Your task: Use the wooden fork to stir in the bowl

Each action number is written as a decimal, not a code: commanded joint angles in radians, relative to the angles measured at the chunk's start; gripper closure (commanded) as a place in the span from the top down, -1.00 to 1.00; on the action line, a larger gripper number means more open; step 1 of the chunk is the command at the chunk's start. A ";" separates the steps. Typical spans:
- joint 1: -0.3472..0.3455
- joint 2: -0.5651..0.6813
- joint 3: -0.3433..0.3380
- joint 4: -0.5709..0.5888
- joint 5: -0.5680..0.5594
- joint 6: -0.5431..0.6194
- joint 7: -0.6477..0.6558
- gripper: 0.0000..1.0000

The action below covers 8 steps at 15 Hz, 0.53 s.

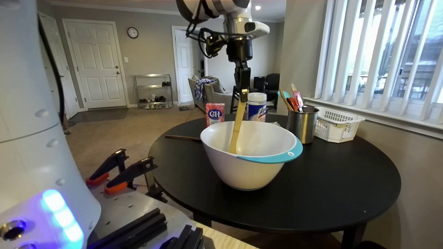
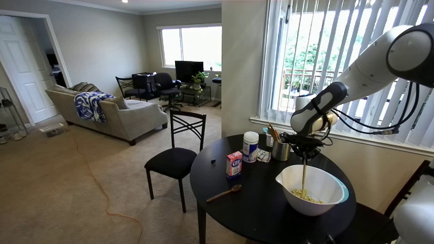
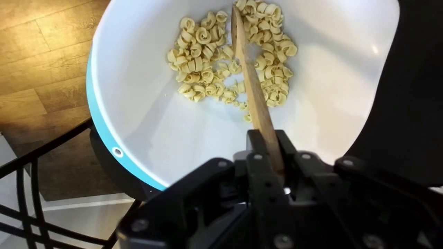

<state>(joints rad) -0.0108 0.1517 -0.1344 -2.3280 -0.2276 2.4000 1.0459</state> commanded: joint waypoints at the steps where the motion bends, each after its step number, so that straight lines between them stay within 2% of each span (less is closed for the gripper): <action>1: -0.002 0.003 0.006 -0.017 0.044 0.058 0.069 -0.94; 8: -0.002 0.017 -0.002 0.008 0.057 0.031 0.245 -0.94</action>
<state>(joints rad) -0.0121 0.1503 -0.1429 -2.3256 -0.2185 2.4007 1.2064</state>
